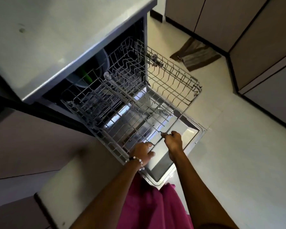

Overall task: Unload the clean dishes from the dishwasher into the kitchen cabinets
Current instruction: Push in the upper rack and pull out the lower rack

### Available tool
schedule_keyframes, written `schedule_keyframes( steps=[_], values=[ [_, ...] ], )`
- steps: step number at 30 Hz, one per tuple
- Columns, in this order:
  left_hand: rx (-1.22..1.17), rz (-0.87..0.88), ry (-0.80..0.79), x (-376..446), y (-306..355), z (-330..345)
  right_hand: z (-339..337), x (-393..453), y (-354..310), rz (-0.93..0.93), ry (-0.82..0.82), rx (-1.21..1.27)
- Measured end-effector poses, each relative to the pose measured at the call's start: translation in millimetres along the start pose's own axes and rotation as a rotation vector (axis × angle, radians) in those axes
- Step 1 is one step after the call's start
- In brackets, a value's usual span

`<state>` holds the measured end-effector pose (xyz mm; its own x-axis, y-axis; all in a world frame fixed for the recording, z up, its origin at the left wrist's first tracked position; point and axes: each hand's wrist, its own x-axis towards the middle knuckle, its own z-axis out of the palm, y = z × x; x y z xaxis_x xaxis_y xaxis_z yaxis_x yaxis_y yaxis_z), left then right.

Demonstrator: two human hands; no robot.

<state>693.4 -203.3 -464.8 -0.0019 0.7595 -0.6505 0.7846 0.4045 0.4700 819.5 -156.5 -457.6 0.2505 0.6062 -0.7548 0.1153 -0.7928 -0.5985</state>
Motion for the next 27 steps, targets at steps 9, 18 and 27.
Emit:
schedule_keyframes(
  steps=[9,18,27],
  values=[
    [0.138,0.055,-0.001,17,-12,3,18,27,-13,0.091,0.035,0.156],
    [0.156,0.077,0.016,22,-30,-23,37,22,-27,0.084,-0.004,0.165],
    [0.285,0.066,0.257,51,-46,-84,82,24,-76,-0.078,-0.231,0.335]
  ],
)
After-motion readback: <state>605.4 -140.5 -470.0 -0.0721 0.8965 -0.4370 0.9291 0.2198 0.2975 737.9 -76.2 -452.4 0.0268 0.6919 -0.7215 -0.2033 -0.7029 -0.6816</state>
